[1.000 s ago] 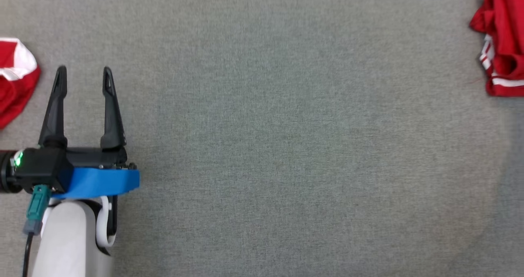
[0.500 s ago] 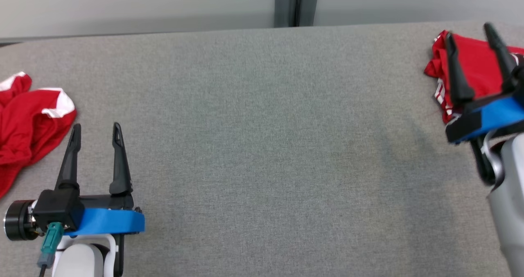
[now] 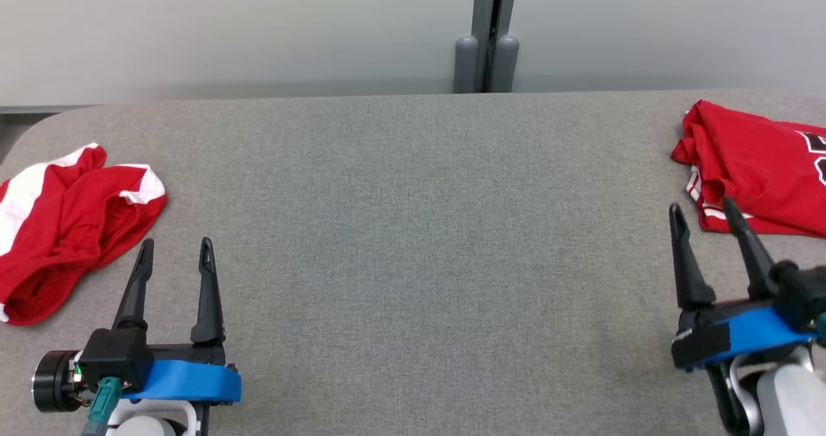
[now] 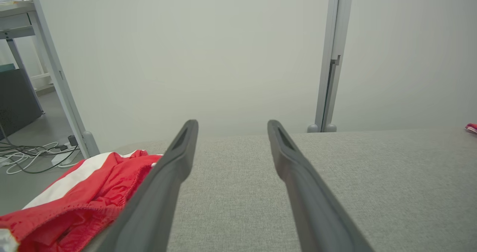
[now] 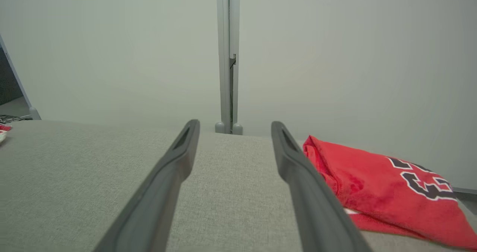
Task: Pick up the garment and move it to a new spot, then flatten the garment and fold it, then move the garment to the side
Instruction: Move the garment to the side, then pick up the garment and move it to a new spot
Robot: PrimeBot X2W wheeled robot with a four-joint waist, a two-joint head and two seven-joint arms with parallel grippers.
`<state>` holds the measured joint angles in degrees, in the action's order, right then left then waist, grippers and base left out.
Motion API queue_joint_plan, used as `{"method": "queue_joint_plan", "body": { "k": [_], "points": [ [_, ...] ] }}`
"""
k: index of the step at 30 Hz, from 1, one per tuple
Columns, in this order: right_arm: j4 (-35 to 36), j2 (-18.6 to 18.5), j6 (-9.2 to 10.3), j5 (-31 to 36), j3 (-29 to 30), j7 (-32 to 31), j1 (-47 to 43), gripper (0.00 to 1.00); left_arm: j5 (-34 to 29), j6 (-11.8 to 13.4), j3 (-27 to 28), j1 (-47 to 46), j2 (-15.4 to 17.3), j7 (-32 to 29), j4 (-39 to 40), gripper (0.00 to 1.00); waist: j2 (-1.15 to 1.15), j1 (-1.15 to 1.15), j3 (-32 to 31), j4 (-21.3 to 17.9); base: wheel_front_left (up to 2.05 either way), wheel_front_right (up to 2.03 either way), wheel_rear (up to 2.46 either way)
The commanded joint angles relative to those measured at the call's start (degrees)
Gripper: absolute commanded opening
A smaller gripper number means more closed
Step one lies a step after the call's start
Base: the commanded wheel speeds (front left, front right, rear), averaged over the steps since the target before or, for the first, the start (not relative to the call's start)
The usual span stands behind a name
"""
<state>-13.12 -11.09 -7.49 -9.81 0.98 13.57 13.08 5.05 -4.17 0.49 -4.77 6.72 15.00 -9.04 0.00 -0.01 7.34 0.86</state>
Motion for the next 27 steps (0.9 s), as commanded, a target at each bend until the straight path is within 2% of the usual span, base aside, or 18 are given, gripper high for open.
{"method": "queue_joint_plan", "body": {
  "k": [1,7,17,27],
  "points": [
    [2.00,1.55,-0.01,0.75,1.20,-1.00,-3.04,1.00,0.06,-0.31,-0.20,0.53,-0.06,0.26,-0.27,1.00,0.00,0.01,-0.54,-0.01,0.00,0.00,0.00],
    [6.77,4.41,-0.01,2.36,3.42,-3.43,-7.86,1.00,0.31,-0.51,-0.30,0.84,-0.13,0.26,-1.01,1.00,0.00,0.01,-1.02,-0.12,0.00,0.00,0.00],
    [8.89,5.55,-0.01,3.05,4.30,-5.00,-9.71,1.00,0.30,-0.72,-0.62,0.65,-0.15,0.26,-1.65,1.00,0.00,0.01,-1.12,0.41,0.00,0.00,0.00],
    [9.07,5.79,-0.01,2.80,3.35,-5.68,-9.72,1.00,0.40,-0.19,-0.08,0.90,0.15,0.26,-1.58,1.00,0.00,0.01,-1.18,4.30,0.00,0.00,0.00]
  ]
}}
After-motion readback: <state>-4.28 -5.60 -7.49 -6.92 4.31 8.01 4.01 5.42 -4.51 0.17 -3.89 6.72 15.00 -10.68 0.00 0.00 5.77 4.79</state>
